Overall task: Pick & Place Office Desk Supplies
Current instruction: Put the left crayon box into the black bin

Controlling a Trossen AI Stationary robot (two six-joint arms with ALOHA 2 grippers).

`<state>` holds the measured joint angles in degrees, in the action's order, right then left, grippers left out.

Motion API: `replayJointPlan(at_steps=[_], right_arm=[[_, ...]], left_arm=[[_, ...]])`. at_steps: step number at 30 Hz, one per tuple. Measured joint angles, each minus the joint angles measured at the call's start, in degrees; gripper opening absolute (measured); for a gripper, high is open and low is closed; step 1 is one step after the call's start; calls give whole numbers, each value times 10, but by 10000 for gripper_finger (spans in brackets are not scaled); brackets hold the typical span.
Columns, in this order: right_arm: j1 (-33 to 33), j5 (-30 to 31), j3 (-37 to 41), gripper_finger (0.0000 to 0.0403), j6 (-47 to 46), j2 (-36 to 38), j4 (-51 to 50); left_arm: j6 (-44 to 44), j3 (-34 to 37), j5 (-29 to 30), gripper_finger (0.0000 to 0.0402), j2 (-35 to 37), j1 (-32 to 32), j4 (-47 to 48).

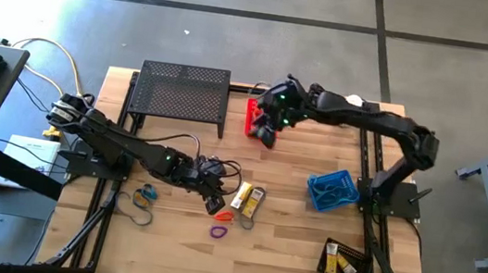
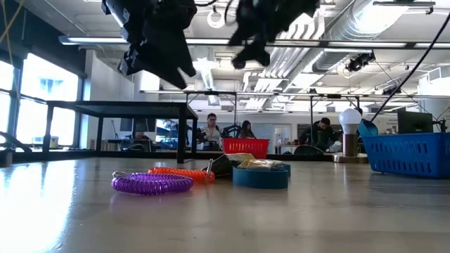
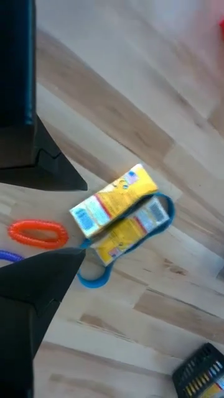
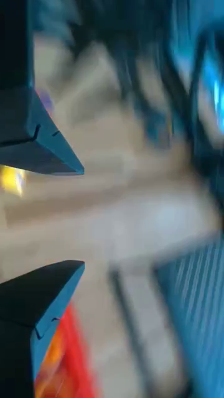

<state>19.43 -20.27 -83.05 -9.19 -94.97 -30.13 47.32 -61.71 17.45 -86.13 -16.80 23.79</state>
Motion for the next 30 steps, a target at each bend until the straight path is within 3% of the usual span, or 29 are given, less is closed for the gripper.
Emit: replayJointPlan(at_steps=[4,11,18,23,30], right_arm=[[-46,-75,0,219,24,47,-42],[-147,-72,0,215,-70,64,-114],[-235,70,1,215,-219,49,-131],[-279,135,1,215,-323,35,-137],[-345,274,1,215,-481,6,-123]], left_arm=[[17,0,-24,153,2,2,25],[3,0,-105,153,2,16,60],[-8,0,-162,153,2,17,112],[-45,0,-165,153,2,11,117],[-147,0,-158,153,-12,17,99]])
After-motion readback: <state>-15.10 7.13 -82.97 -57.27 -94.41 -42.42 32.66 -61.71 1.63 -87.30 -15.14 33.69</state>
